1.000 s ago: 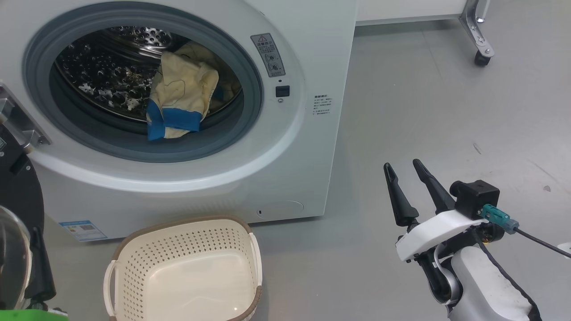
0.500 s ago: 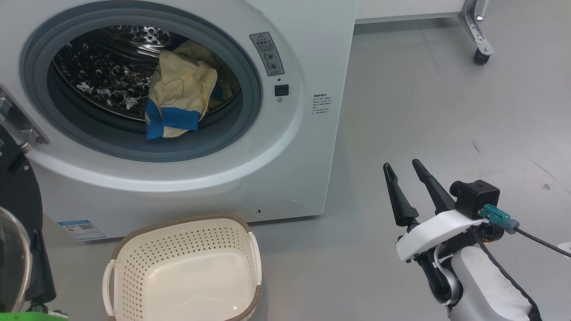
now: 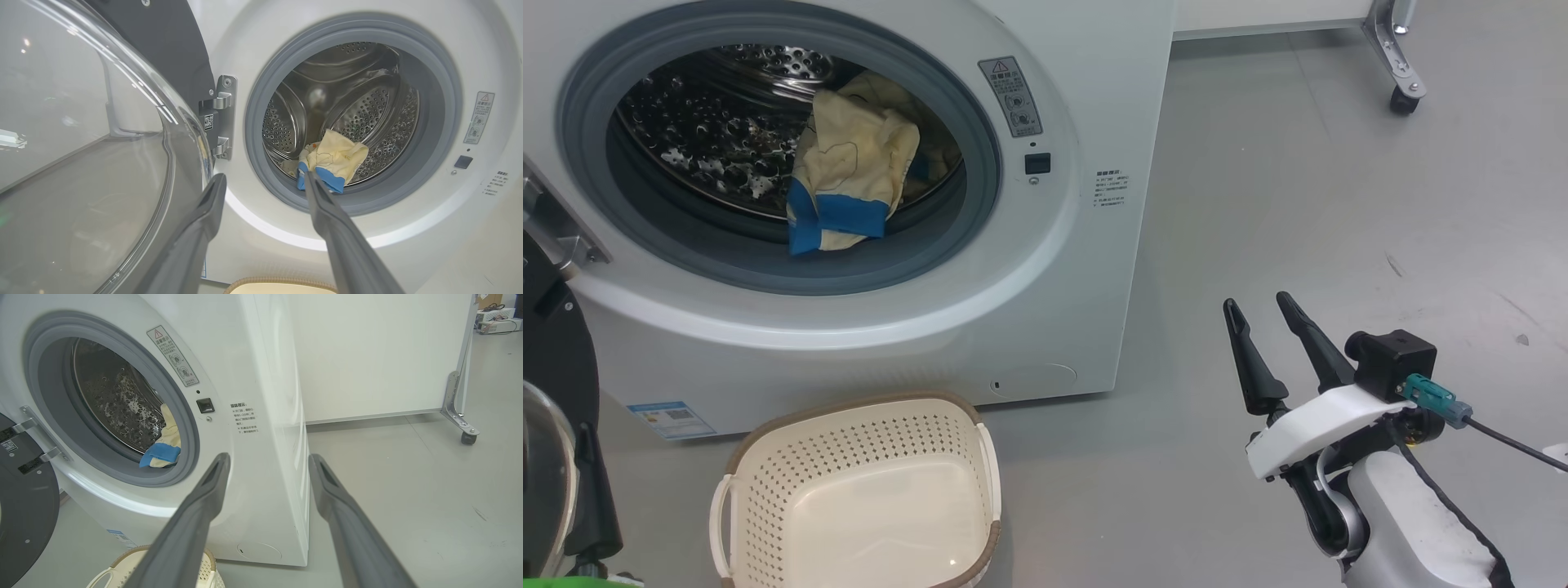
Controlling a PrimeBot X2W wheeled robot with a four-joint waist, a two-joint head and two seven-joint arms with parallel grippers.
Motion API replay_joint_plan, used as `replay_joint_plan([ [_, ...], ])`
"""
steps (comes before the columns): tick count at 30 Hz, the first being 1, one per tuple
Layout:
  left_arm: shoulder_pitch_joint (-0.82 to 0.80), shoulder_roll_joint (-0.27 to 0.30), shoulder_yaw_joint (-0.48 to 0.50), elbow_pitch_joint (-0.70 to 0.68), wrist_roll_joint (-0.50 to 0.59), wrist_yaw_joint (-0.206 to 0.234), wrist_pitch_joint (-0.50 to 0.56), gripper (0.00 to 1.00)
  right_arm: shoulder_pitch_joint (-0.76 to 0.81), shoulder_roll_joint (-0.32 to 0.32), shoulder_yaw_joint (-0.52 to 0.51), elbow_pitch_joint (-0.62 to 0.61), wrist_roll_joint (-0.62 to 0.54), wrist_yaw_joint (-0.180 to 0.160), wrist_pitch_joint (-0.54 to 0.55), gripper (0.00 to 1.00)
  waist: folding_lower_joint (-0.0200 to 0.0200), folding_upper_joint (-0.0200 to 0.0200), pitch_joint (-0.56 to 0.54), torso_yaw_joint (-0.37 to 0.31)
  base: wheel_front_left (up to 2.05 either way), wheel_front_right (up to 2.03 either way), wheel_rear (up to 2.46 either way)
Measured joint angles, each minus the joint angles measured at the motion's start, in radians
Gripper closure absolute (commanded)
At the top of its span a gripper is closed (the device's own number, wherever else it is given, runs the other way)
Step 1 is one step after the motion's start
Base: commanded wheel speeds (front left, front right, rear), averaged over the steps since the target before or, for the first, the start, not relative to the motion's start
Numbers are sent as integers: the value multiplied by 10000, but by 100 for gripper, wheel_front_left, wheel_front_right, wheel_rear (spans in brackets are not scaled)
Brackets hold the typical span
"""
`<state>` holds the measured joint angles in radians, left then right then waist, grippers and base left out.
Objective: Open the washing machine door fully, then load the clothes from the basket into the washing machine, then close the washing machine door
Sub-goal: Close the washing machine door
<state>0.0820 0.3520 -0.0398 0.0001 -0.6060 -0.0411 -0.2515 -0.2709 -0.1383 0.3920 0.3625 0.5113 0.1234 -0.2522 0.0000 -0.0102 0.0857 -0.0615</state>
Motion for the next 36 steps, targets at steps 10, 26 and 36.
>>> replay_joint_plan([
  [10,2,-58,61,-19,4,-94,0,0,-2,-23,2,6,-2,0,0,0,0,0,-53,-10,-28,28,0],
  [26,47,-201,109,-17,174,-188,0,0,-2,-63,40,33,8,0,0,0,0,0,-93,7,-80,80,0],
  [36,51,-224,113,15,178,-222,0,0,-2,-65,44,65,12,2,0,0,0,0,-75,3,-61,61,0],
])
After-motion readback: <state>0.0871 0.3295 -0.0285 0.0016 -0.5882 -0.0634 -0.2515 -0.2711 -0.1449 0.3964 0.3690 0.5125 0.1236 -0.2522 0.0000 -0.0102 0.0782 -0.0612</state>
